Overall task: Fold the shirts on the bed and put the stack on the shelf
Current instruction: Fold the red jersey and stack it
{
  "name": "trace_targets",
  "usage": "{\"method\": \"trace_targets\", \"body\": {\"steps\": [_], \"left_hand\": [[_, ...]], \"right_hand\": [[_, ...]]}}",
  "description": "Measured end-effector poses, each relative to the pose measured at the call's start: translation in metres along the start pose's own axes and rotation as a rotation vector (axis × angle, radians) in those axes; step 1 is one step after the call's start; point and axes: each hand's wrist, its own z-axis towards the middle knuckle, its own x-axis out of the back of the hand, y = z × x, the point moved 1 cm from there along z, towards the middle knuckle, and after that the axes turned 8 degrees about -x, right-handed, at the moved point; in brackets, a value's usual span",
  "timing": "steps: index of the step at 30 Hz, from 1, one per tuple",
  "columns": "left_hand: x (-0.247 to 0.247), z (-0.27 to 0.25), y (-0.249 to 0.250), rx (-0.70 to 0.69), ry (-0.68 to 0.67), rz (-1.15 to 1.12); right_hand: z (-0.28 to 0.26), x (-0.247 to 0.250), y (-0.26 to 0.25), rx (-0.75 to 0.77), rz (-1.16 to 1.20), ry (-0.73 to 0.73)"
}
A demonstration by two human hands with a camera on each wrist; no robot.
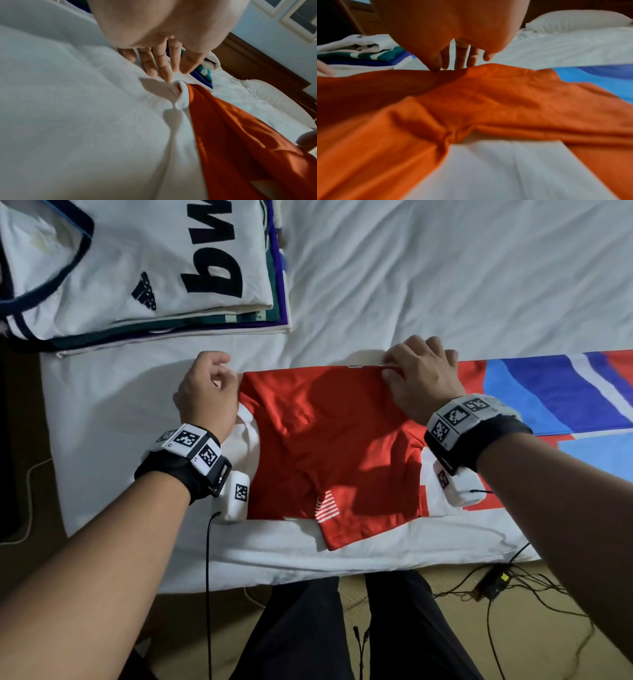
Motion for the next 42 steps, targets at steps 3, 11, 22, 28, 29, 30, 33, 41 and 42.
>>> {"method": "trace_targets", "body": {"steps": [3, 11, 22, 28, 29, 30, 33, 41, 42], "left_hand": [[-0.001, 0.002, -0.001, 0.037, -0.162, 0.091], [-0.001, -0.002, 0.003, -0.167, 0.052, 0.229], [-0.028, -0.056, -0.010, -0.539, -0.537, 0.547], [-0.021, -0.052, -0.006, -0.535, -0.475, 0.589], [-0.020, -0.055, -0.003, -0.542, -0.442, 0.571], [-0.019, -0.060, -0.001, -0.552, -0.425, 0.562], [-0.019, -0.071, -0.006, -0.546, -0.446, 0.596], [-0.027, -0.073, -0.017, -0.521, -0.418, 0.638], [-0.028, -0.077, -0.013, -0.549, -0.402, 0.632]], "right_hand": [[-0.018, -0.001, 0.010, -0.053, 0.061, 0.061], [-0.031, 0.001, 0.026, -0.078, 0.056, 0.145], [-0.164, -0.043, 0.023, 0.291, -0.292, -0.191], [-0.173, -0.035, 0.016, 0.312, -0.242, -0.179], [-0.175, -0.035, 0.004, 0.331, -0.192, -0.143], [-0.176, -0.037, -0.009, 0.343, -0.143, -0.114], [-0.187, -0.054, -0.037, 0.310, -0.091, -0.133], [-0.203, -0.075, -0.035, 0.343, -0.124, -0.164], [-0.204, -0.074, -0.036, 0.381, -0.110, -0.118]]}}
